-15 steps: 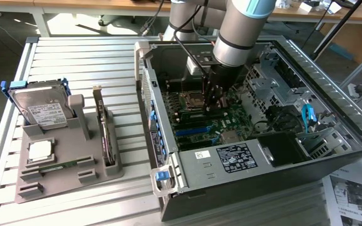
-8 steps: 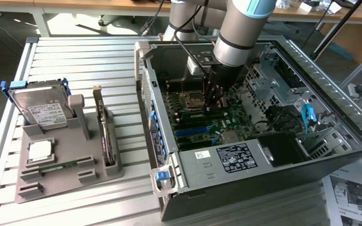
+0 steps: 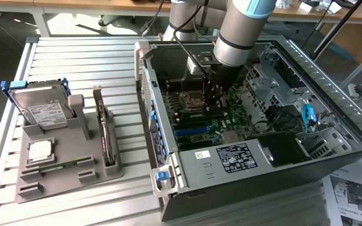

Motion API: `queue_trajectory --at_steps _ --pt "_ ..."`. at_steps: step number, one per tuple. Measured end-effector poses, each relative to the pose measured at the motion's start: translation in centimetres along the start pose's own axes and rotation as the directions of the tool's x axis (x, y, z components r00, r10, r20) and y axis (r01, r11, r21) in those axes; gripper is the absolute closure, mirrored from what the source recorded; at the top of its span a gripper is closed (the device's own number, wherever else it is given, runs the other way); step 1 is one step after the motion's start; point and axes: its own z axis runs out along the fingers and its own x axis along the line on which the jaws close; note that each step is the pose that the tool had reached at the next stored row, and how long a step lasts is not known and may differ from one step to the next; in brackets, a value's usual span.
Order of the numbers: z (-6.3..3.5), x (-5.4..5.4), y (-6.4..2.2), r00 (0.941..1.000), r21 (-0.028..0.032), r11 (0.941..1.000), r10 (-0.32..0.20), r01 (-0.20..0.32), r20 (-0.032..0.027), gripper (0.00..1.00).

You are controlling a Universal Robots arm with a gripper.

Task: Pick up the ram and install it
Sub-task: 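Insert the ram into the slot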

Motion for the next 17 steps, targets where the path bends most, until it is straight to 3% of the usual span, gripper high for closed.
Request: queue_trajectory --at_steps 17 --pt "0.33 -0.01 -0.03 1.0000 0.0000 1.0000 0.000 0.000 0.0001 0.87"
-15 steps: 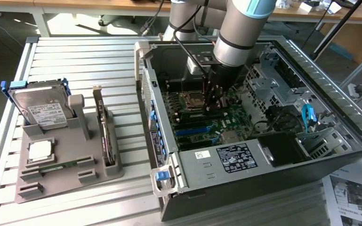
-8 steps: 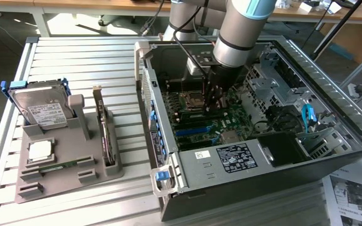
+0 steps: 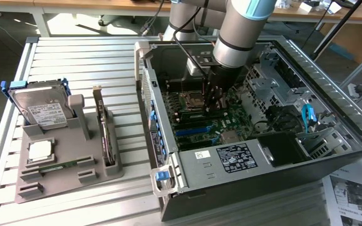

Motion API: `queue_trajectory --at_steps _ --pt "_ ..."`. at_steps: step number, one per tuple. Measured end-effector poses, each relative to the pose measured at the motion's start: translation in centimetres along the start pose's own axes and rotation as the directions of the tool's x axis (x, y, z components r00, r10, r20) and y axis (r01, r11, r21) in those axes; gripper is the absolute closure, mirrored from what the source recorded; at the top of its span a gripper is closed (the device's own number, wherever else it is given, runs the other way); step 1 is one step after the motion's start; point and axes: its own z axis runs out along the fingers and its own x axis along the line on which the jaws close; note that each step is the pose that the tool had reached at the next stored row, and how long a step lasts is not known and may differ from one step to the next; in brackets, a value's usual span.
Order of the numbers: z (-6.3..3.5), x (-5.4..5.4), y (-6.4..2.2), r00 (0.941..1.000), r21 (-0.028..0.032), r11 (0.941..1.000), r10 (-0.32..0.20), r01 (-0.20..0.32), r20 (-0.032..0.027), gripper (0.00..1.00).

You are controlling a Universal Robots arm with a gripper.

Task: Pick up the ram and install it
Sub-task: 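Insert the ram into the slot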

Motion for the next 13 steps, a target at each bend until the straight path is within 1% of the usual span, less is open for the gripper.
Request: queue_trajectory --at_steps 3,4,5,6,9,13 --pt "0.00 0.00 0.00 1.0000 0.0000 1.0000 0.000 0.000 0.0000 0.86" --pt "0.00 0.00 0.00 1.0000 0.0000 1.0000 0.000 0.000 0.0000 0.80" --pt "0.00 0.00 0.00 1.0000 0.0000 1.0000 0.000 0.000 0.0000 0.80" --pt "0.00 0.00 0.00 1.0000 0.0000 1.0000 0.000 0.000 0.0000 0.73" --pt "0.00 0.00 0.00 1.0000 0.0000 1.0000 0.000 0.000 0.0000 0.73" --pt "-0.22 0.01 0.01 1.0000 0.0000 1.0000 0.000 0.000 -0.0030 0.73"
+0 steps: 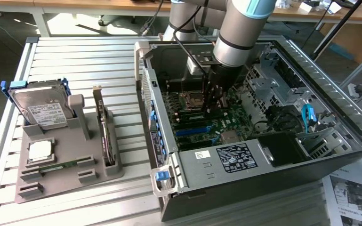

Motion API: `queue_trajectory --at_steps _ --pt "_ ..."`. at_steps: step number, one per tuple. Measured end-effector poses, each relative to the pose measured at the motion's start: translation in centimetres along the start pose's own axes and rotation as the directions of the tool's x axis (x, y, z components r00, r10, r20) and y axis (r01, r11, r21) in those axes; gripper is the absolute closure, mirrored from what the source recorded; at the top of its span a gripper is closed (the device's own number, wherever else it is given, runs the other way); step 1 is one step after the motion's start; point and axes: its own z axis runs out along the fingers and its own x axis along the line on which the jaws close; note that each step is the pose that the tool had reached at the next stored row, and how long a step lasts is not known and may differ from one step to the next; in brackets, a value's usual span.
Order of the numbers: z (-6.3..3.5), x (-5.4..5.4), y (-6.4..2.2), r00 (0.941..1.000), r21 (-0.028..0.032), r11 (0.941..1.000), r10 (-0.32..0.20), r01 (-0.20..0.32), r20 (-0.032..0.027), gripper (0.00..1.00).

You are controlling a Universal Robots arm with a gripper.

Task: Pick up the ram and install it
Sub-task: 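Insert the ram into the slot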

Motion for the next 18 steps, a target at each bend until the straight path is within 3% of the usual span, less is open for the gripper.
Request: queue_trajectory --at_steps 6,11,16,18 --pt "-0.74 0.0 0.04 1.0000 0.0000 1.0000 0.000 0.000 -0.0005 0.73" --pt "-2.43 0.1 0.13 1.0000 0.0000 1.0000 0.000 0.000 -0.0010 0.73" --pt "-3.36 0.0 0.18 1.0000 0.0002 1.0000 0.000 0.000 -0.0015 0.75" --pt "-3.55 0.0 0.19 1.0000 0.0002 1.0000 0.000 0.000 -0.0020 0.88"
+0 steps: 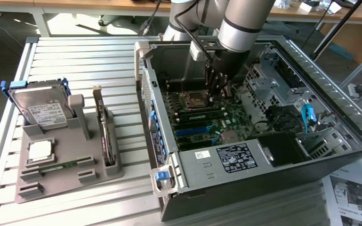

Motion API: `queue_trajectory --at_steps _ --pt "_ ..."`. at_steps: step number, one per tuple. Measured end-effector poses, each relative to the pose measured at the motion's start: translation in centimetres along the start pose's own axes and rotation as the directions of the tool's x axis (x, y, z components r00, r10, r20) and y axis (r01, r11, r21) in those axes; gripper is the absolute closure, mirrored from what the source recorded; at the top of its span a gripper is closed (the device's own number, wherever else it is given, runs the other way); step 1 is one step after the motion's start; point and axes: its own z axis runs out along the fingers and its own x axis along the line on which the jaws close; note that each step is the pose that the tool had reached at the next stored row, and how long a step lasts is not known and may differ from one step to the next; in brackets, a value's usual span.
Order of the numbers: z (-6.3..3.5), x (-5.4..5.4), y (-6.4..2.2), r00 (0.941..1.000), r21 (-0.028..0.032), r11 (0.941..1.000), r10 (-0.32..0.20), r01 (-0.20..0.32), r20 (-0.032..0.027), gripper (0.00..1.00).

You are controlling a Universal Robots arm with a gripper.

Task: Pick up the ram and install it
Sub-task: 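Insert the ram into the slot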

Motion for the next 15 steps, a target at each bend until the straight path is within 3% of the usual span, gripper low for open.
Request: queue_trajectory --at_steps 5,6,7,8,9,10,15 --pt "-0.07 0.00 0.00 1.0000 0.0004 1.0000 0.000 0.000 0.0000 0.89" --pt "-0.07 0.00 0.00 1.0000 0.0064 1.0000 0.000 0.000 -0.0001 0.89" --pt "-0.07 0.00 0.02 1.0000 0.0201 0.9998 0.001 -0.001 -0.0002 0.89" --pt "-0.04 0.00 0.03 1.0000 0.0406 0.9992 0.002 -0.002 0.0003 0.89" --pt "-0.02 0.00 0.05 1.0000 0.0561 0.9984 0.003 -0.003 0.0009 0.89" --pt "0.00 0.00 0.05 1.0000 0.0683 0.9977 0.003 -0.003 0.0012 0.89" --pt "0.00 0.00 0.05 1.0000 0.0734 0.9973 0.002 -0.002 0.0011 0.89"
